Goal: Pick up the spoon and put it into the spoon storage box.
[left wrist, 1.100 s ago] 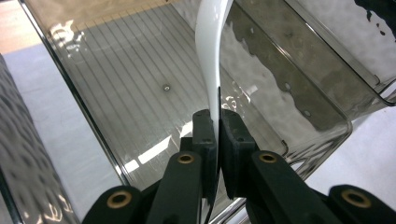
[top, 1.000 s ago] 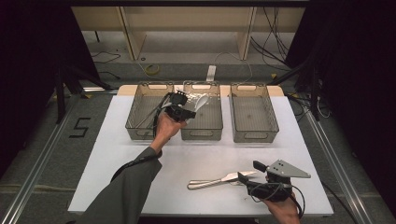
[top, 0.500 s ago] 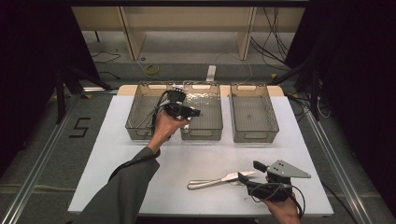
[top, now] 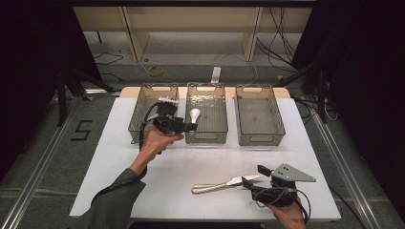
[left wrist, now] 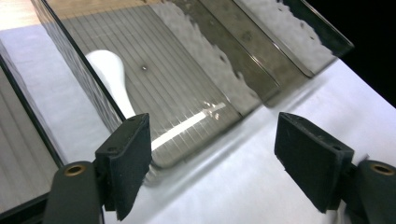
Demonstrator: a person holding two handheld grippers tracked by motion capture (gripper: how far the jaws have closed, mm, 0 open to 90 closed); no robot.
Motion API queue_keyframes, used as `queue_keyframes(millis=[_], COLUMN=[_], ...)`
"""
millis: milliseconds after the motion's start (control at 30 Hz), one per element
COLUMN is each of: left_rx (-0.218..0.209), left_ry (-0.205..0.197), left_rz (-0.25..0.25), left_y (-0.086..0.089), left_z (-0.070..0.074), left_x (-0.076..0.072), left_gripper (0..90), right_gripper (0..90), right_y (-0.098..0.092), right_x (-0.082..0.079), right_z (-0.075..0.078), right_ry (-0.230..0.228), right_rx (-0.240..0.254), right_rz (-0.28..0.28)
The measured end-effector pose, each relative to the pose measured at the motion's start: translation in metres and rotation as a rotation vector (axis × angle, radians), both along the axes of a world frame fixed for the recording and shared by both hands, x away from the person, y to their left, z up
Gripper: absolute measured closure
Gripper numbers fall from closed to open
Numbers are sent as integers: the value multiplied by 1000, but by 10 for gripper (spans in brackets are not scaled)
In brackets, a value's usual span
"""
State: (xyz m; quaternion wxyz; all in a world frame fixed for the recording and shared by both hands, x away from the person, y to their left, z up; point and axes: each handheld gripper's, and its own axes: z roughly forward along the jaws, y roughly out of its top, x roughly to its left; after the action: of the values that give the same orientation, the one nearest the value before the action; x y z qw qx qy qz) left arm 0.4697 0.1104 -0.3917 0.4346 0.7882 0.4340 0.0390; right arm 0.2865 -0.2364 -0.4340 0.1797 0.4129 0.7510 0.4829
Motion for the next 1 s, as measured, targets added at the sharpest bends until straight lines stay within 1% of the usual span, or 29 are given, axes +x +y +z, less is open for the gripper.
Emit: queue_keyframes(millis=[67, 167, 200, 233, 267, 333, 367, 433, 500, 633, 733, 800, 933, 1000], left_rx=[9, -12, -5, 20, 40, 40, 49, 78, 90, 93, 112, 124, 131, 144], left_ry=[-11, -22, -21, -18, -25, -20, -13, -15, -16, -13, -20, -24, -25, -32], left_rz=[-20, -33, -46, -60, -65, -80, -88, -106, -119, -147, -171, -181, -199, -206], left_y=[2, 5, 5, 4, 4, 3, 3, 1, -2, -7, -11, -14, -17, -19], left_z=[-1, -5, -7, -9, -11, -16, -18, -21, -23, -25, -26, -26, -28, -29], left_x=[-9, -22, -25, -28, -31, -35, -37, -42, -46, -52, -57, -60, -67, -70], left_gripper=[261, 258, 259, 254, 244, 243, 241, 234, 228, 220, 217, 217, 217, 215], right_gripper=[276, 276, 276, 277, 276, 277, 277, 277, 276, 277, 277, 276, 277, 277], right_y=[-1, -2, -2, -2, -1, -1, -1, -2, -3, -3, -3, -3, -3, -3], right_x=[0, 0, 0, 0, 0, -1, -1, -1, -1, -1, -1, -1, -1, -1], right_z=[0, 0, 0, 0, 0, 1, 1, 1, 2, 2, 2, 2, 2, 2], right_ry=[1, -2, -2, -1, -2, -1, -5, -9, -6, -9, -11, -11, -11, -11], right_rx=[2, 2, 1, 1, 1, -2, 0, 3, 4, 3, 4, 5, 4, 5], right_rz=[0, -5, -6, -4, -4, -3, -5, -5, -5, -3, -5, -6, -5, -6])
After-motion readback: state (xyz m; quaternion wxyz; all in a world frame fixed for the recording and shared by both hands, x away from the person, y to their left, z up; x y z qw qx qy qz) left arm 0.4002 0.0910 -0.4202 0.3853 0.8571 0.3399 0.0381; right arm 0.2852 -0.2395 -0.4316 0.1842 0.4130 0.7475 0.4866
